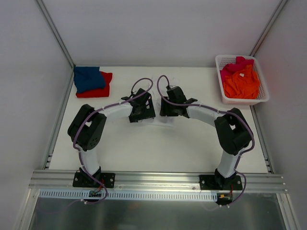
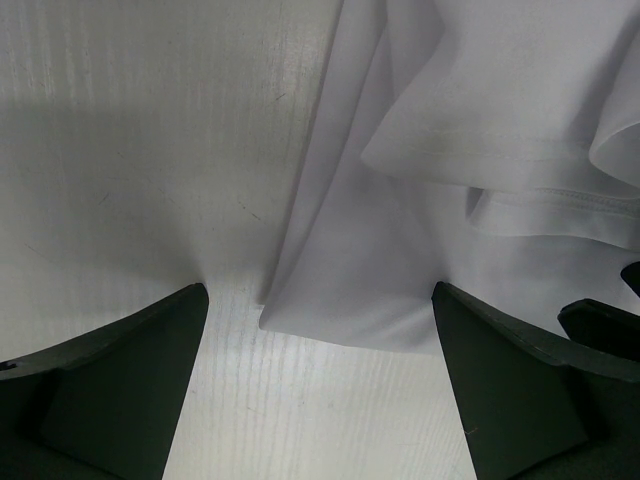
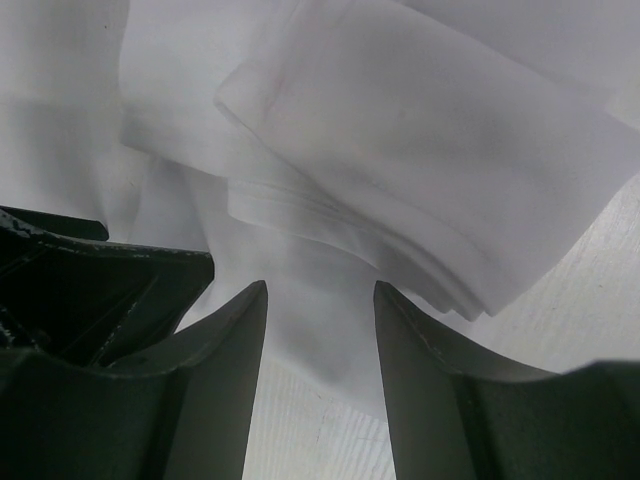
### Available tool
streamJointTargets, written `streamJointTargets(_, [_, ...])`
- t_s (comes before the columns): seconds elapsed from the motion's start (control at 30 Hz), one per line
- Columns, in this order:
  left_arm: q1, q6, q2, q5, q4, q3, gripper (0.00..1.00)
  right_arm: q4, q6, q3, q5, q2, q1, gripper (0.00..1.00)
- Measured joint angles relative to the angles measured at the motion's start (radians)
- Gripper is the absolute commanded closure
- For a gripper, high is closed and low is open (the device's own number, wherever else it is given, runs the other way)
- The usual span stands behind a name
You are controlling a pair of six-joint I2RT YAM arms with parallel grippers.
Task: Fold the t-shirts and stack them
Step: Fold the tshirt
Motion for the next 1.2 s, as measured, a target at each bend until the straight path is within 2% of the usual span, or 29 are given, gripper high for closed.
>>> streamJointTargets(0.93, [-0.001, 0.000, 0.000, -0.001, 0.000, 0.000, 0.02, 0.064, 0.003, 0.000, -0.009, 0.074, -0.010, 0.52])
streamJointTargets(1.2, [-0.023, 0.000, 0.003, -0.018, 0.000, 0.000, 0.03, 0.063, -0.013, 0.064, -0.008, 0.121, -0.055, 0.52])
